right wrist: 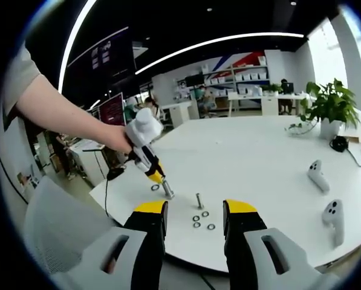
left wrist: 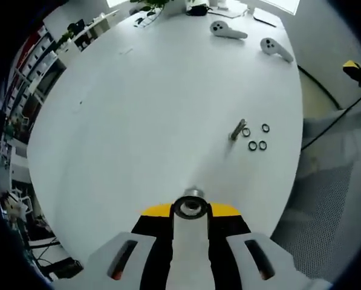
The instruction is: Place the washer onto the threaded stud by aligning its center hole with the stud, sliding it down to the base, and recovering from edge contact or off-axis alignment until the washer reaches the visible bottom stop.
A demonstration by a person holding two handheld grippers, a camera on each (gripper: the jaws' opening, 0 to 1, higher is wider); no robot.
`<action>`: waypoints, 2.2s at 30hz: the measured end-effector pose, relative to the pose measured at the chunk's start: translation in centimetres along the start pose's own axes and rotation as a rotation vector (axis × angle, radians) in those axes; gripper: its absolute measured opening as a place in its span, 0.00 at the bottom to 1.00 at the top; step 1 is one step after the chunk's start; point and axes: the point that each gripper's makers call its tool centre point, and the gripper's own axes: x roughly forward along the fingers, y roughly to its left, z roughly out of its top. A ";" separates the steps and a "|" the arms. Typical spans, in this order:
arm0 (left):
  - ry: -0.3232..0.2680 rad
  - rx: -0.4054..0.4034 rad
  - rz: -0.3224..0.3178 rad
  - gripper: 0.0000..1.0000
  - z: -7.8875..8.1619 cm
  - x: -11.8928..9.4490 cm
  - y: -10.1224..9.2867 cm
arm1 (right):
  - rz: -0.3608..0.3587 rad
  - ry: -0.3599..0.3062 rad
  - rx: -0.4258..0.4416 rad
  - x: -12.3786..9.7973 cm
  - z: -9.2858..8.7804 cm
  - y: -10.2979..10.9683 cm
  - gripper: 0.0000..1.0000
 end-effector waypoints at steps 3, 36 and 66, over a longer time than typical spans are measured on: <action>0.009 0.013 -0.005 0.19 0.2 0.3 0.0 | -0.001 0.001 0.000 0.0 0.0 0.0 0.39; 0.079 0.171 -0.030 0.00 0.8 3.6 -0.4 | -0.014 0.006 0.008 0.0 -0.2 -0.4 0.39; -0.254 -0.203 0.125 0.27 -0.6 -1.4 2.0 | 0.009 0.035 -0.006 0.2 -0.5 0.1 0.36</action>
